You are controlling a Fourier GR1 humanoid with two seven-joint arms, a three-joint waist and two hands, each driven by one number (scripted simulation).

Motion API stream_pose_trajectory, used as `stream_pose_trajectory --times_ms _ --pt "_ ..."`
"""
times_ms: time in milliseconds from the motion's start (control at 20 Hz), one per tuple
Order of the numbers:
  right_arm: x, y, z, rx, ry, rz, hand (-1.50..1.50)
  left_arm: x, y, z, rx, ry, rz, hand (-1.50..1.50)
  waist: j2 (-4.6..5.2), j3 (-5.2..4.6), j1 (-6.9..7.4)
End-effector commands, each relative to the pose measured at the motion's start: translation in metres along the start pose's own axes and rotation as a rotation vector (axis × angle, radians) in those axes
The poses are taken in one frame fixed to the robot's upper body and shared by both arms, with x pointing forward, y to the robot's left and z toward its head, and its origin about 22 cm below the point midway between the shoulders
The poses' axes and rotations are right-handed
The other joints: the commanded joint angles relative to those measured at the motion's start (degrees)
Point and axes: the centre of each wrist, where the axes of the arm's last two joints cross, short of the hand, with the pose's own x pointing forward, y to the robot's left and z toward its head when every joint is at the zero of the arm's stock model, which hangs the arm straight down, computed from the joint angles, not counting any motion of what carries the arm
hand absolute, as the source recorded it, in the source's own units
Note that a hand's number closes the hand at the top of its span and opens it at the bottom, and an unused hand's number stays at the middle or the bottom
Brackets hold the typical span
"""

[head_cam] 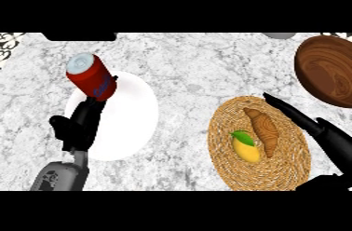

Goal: Pick the lemon from the placemat and place it in the bowl

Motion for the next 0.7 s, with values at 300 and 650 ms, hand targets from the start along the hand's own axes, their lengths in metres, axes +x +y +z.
stream_pose_trajectory --times_ms 300,650 --pt "-0.027 0.019 -0.007 0.150 0.134 0.054 -1.50 0.002 0.015 0.005 -0.003 -0.004 0.006 0.00 -0.08 0.06 -0.28" --pt "-0.054 0.016 -0.006 0.139 0.091 -0.049 -1.50 0.005 -0.005 0.000 0.008 0.000 0.011 0.00 -0.06 0.07 -0.39"
